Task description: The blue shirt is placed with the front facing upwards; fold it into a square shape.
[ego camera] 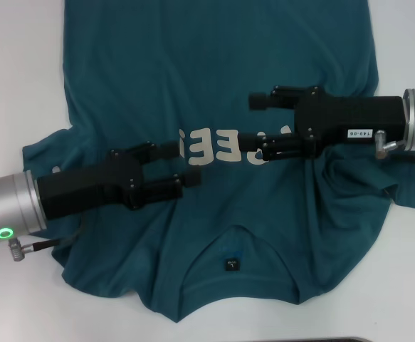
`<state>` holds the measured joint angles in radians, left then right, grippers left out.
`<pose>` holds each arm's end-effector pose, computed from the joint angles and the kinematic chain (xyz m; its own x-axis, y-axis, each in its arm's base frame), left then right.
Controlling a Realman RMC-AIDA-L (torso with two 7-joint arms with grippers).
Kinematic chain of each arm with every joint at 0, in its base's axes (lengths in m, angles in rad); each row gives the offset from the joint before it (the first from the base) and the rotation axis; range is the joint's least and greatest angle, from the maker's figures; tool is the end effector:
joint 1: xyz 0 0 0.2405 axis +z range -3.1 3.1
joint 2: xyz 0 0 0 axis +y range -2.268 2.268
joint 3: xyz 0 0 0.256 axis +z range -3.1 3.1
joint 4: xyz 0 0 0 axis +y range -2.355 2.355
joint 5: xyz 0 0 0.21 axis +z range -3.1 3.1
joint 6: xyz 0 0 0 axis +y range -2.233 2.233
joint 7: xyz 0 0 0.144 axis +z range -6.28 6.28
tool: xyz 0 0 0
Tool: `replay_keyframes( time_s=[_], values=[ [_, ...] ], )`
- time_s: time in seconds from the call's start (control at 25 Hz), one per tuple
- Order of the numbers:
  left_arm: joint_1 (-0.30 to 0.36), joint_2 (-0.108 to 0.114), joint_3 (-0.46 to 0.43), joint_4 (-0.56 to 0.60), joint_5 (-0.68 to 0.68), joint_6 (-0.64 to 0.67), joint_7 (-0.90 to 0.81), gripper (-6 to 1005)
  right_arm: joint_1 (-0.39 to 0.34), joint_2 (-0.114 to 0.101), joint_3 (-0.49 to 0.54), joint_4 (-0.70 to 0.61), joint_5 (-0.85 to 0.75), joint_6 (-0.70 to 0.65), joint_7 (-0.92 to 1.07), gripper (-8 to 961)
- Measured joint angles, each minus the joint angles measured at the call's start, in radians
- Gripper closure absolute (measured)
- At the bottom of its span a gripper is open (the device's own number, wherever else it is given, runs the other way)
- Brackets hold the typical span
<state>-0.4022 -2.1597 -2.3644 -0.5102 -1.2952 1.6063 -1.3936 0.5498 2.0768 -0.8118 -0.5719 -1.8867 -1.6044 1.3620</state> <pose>-0.2650 0.2702 -0.0533 0.5725 0.5248 0.6300 0.6008 -0.7914 0.1134 0.2405 0.3203 -0.0215 0.7658 -0.3422 -0.5445 -0.4097 -0.9122 -0.0029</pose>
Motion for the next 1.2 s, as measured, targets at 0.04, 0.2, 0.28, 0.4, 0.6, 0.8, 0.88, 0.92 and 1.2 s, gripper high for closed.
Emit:
replay_keyframes(
  time_s=[0.04, 0.2, 0.28, 0.4, 0.6, 0.8, 0.88, 0.92, 1.2],
  values=[
    [0.000, 0.000, -0.003, 0.001, 0.000, 0.002, 0.000, 168, 0.000, 0.000, 0.002, -0.001, 0.000, 0.000, 0.000, 37],
    [0.001, 0.000, -0.007, 0.001, 0.000, 0.003, 0.000, 167, 0.001, -0.002, 0.009, -0.005, 0.000, 0.000, 0.006, 36],
    [0.001, 0.000, -0.007, 0.001, 0.000, 0.003, -0.001, 167, 0.001, -0.002, 0.009, -0.006, 0.000, 0.000, 0.008, 35],
    [0.001, 0.000, -0.007, 0.001, 0.000, 0.004, -0.001, 166, 0.001, -0.003, 0.012, -0.006, 0.000, 0.003, 0.009, 35],
    [0.004, 0.000, -0.009, -0.003, 0.000, 0.003, -0.006, 164, 0.001, 0.000, 0.013, -0.008, -0.001, 0.020, 0.009, 36],
    [0.010, 0.012, -0.026, -0.013, 0.000, 0.002, -0.058, 171, 0.003, 0.005, 0.013, -0.008, 0.000, 0.032, 0.007, 34],
    [0.015, 0.025, -0.033, -0.025, 0.001, 0.008, -0.097, 176, 0.005, 0.007, 0.013, -0.008, 0.001, 0.035, 0.005, 32],
    [0.019, 0.030, -0.034, -0.033, 0.001, 0.011, -0.112, 176, 0.006, 0.008, 0.013, -0.008, 0.002, 0.036, 0.004, 33],
    [0.055, 0.090, -0.056, -0.088, 0.016, 0.048, -0.203, 184, 0.007, 0.009, 0.013, -0.003, 0.025, 0.036, 0.003, 38]
  ],
)
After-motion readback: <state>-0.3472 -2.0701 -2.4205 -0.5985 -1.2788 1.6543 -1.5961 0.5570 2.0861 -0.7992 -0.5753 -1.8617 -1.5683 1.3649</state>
